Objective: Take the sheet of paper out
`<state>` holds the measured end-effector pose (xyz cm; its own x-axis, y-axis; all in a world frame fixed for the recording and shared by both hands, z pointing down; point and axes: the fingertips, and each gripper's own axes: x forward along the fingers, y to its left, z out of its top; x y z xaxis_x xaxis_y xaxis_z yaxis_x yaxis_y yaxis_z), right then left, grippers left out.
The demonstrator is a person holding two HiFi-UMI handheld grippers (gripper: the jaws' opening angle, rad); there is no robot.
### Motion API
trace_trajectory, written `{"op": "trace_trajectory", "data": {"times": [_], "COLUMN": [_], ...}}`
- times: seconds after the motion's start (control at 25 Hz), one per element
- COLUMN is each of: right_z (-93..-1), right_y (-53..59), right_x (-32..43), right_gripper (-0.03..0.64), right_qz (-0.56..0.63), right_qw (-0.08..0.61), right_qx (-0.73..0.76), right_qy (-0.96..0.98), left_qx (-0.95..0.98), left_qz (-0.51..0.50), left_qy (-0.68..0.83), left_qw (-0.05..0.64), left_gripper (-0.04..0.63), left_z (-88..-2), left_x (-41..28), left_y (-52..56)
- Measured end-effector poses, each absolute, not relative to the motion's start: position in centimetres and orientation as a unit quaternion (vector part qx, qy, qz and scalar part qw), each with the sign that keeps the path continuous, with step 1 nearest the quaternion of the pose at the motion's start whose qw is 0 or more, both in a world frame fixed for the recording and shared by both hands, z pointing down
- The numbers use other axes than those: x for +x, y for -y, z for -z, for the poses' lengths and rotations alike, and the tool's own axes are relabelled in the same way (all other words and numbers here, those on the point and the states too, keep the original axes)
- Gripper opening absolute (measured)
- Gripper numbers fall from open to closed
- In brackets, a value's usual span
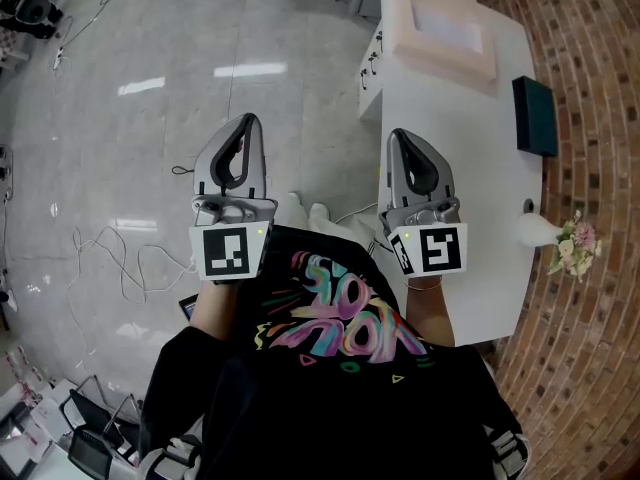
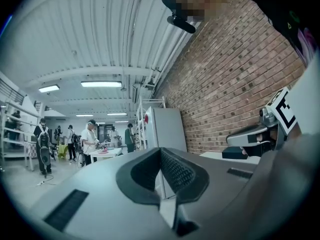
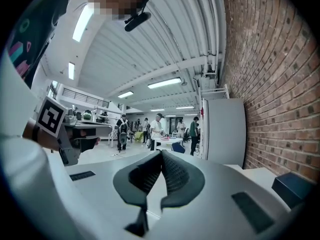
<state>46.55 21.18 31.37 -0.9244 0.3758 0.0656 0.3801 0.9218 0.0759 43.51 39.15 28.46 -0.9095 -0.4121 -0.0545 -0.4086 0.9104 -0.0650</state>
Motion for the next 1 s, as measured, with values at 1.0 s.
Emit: {"op": "trace_trajectory", "data": {"times": [1.0], "right_z": [-32.0], "right_y": [-24.8], "right_x": [14.2], "right_gripper": [0.018], "right_qz": [0.062], "right_qw": [0.039], "right_qx": [-0.148], "right_qy": [0.986], "left_qx": [-0.236], "left_qz": [0.008], "left_qy": [-0.971], "left_qw": [0.041], "left_gripper": [0.025], "left_z": [-29.4], "left_x": [9.6], "left_y": [-43.8]}}
